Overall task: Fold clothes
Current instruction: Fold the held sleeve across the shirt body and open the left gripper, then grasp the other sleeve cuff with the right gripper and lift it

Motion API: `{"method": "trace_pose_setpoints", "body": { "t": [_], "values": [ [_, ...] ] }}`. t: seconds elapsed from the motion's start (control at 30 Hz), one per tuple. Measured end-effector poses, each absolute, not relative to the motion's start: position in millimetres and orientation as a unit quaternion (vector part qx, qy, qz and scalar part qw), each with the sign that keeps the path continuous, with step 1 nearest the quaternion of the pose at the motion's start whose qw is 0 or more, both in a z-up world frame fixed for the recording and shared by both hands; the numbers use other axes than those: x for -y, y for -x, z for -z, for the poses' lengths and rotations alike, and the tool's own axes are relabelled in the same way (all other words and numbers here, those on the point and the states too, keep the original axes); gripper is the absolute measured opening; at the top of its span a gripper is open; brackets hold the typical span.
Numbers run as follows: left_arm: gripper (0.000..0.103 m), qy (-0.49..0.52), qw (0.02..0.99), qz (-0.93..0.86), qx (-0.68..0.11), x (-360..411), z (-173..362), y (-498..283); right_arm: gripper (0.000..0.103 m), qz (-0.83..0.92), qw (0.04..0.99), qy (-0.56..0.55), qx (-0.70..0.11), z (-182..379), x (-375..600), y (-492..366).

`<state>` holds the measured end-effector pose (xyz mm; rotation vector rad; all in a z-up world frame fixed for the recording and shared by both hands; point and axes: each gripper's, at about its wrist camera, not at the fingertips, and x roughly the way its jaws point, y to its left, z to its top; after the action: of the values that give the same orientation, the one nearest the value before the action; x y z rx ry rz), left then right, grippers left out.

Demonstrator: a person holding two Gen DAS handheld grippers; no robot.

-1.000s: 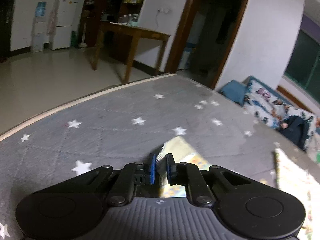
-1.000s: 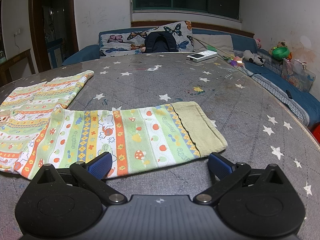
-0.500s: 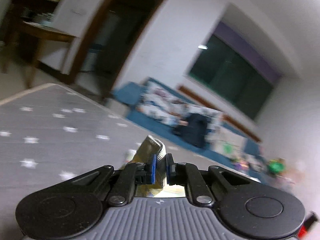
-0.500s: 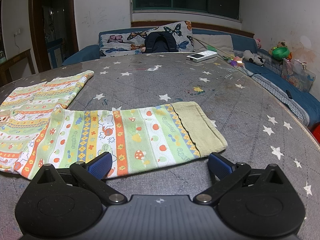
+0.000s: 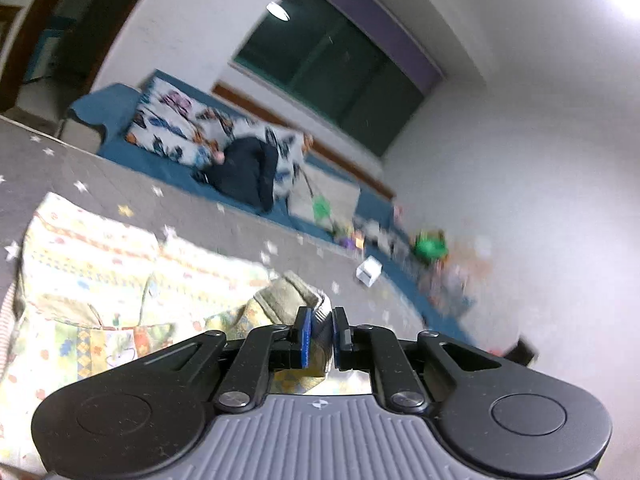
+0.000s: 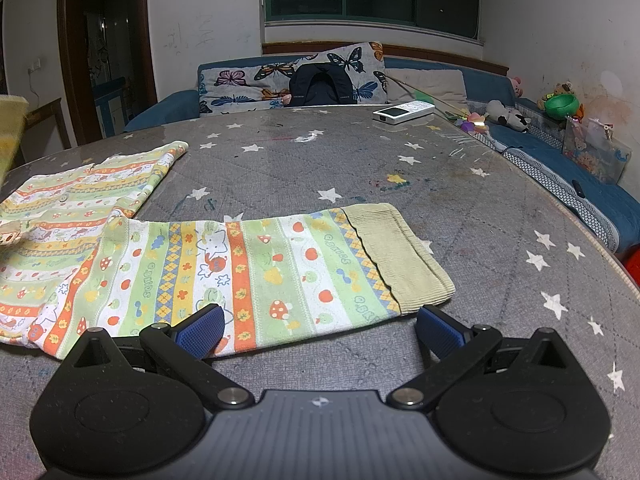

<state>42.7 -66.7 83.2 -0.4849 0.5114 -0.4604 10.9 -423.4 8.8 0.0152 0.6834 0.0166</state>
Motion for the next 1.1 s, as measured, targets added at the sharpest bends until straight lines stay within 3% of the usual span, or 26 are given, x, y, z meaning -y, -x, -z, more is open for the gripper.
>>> {"method": "trace_pose_setpoints", "body": {
  "t": [0.03,0.23,0.6,1.0,1.1],
  "values": [
    [0.019,0.229,0.910,0.231,-0.256,69.6,-78.1,-43.7,0.103,-0.008,0.942,-0.007,-0.335,-8.7,423.5,-10.9],
    [0.026,0.215,0.899,0.264,-0.276,64.3,-61.3,-32.4,0.103,-0.009,0.942,-0.011,-0.335,-9.4,424.0,-11.0],
    [0.026,0.109,0.931,0.190,-0.291,24.6,-44.3,-26.0,0.102,0.034,0.948,-0.048,-0.313,-29.1,455.1,-20.3],
    [0.026,0.053,0.936,0.174,-0.303,22.7,-35.1,-14.3,0.073,0.064,0.931,-0.081,-0.349,-19.0,469.8,-44.8],
    [0.026,0.049,0.936,0.174,-0.302,22.9,-34.5,-11.3,0.051,0.067,0.930,-0.083,-0.351,-20.4,471.3,-41.8]
  ]
}}
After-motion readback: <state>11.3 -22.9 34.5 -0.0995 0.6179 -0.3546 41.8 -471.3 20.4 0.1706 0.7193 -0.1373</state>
